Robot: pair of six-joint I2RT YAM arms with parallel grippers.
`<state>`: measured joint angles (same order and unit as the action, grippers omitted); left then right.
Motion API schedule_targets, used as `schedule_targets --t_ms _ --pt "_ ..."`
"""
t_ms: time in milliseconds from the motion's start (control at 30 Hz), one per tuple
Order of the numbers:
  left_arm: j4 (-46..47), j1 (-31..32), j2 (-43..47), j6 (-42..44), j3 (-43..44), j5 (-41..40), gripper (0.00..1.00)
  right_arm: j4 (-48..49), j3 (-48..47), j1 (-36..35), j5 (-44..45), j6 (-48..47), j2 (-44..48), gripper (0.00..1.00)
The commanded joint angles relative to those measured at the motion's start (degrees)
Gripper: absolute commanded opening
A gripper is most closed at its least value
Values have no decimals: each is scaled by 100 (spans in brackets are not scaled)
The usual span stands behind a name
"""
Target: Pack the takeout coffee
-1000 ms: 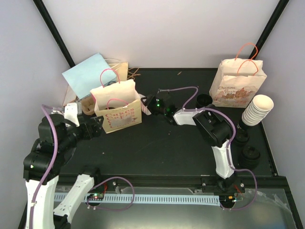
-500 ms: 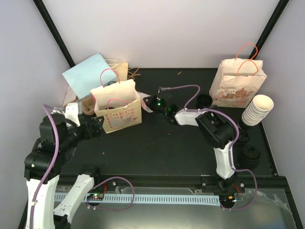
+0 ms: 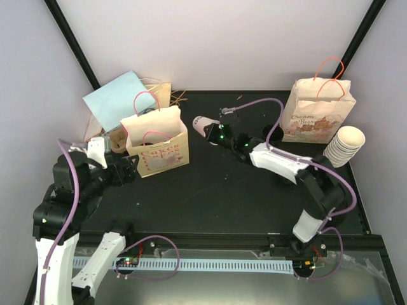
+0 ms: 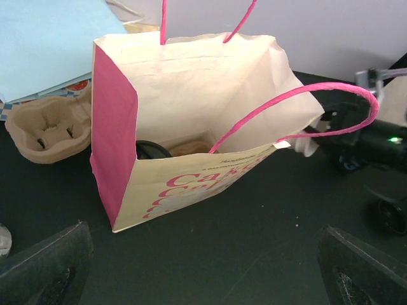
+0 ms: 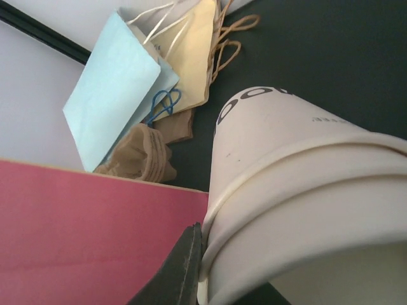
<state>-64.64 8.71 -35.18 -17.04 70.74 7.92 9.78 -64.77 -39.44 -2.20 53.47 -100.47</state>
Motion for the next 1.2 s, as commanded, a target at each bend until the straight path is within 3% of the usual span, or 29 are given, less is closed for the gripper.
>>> schedule_targets --t_ms 0,300,533,733,1167 --pt "131 9 93 95 17 24 99 -1942 -377 65 665 -1638 814 7" --pt "154 8 81 95 37 112 99 -5510 -1502 207 988 -4297 1277 7" --pt "145 8 106 108 -16 115 99 -7391 -2362 202 2003 -4855 694 9" --pt "107 14 129 71 -64 209 99 -8208 -3502 206 2437 -4911 -330 10" --pt "75 9 179 8 -95 270 99 -8195 -4510 487 2129 -5387 -1426 11"
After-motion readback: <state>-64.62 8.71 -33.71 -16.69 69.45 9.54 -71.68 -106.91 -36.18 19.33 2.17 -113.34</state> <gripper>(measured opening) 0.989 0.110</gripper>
